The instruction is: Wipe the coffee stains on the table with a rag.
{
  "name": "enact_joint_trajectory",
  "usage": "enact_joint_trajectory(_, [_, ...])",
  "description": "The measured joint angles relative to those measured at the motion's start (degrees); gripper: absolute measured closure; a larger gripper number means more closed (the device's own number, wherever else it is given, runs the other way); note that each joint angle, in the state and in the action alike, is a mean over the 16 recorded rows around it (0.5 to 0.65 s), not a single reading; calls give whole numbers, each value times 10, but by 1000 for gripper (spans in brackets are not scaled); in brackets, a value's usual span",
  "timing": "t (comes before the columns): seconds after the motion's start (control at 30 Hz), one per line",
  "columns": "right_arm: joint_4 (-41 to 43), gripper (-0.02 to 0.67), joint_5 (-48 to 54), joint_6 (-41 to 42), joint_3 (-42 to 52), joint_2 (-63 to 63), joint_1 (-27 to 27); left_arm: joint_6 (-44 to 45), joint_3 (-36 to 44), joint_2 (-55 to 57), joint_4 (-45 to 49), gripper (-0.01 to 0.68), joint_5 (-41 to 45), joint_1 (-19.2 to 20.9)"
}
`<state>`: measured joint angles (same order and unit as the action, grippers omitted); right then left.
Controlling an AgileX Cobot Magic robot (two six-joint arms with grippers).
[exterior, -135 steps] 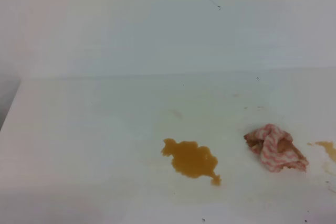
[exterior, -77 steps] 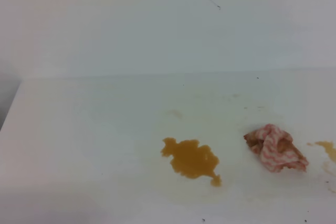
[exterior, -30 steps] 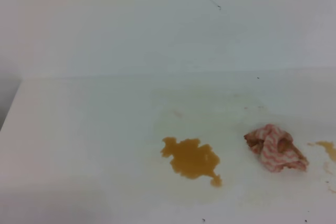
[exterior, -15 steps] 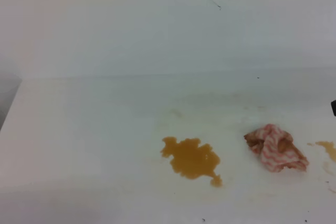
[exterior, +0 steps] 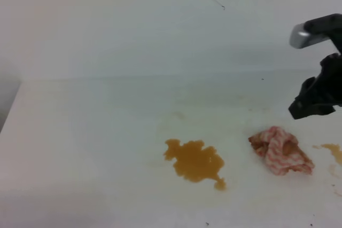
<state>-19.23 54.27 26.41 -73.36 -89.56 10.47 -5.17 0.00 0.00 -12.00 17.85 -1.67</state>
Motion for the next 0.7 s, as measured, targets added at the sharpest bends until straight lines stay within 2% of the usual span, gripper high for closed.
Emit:
enact_joint_trajectory(0.2, [12,267,-6,-4,-22,-71,17,0,0,0,0,678,0,0])
enact_joint_trajectory(0.33, [20,208,-20,-7,-29,-116,20,0,0,0,0,678,0,0])
enact_joint_trajectory(0.7, [30,185,-72,-13,-35,-211,20,0,0,0,0,678,0,0])
